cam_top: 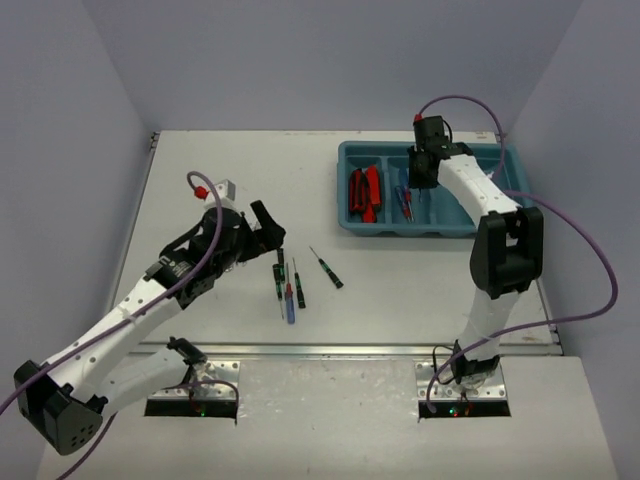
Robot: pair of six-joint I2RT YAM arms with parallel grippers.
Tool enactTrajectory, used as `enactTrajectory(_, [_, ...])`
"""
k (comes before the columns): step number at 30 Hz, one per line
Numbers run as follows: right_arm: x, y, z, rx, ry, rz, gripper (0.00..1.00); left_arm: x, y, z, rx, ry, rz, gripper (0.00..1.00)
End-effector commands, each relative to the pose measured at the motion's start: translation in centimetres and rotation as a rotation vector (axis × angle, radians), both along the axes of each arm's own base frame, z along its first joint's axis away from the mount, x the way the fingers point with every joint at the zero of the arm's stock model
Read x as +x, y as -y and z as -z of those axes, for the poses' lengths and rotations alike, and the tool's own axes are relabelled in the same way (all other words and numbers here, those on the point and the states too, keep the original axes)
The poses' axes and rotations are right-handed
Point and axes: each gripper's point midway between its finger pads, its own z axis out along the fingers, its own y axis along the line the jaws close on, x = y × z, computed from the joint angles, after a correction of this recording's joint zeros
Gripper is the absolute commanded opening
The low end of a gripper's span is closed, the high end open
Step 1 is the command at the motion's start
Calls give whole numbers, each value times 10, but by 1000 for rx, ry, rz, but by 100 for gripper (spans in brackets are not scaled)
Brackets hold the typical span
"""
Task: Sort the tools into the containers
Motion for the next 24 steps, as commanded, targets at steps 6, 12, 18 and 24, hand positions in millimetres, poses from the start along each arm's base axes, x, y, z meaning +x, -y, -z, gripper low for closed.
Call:
enactTrajectory(6, [-10,5,-49,-26,38,50,56,-19,17,63,212,-138,-49,100])
enactTrajectory(12, [-77,-28,-61,157,122,-47,59,-28,48,92,313,-172,-66,100])
enactTrajectory(18, [-128,-26,-40,197,139,-88,71,-34,57,127,389,-262,-121,92])
enactTrajectory(24, [-135,-32,-26,226,116,-108,72,-43,59,139,410,-295,-152,62])
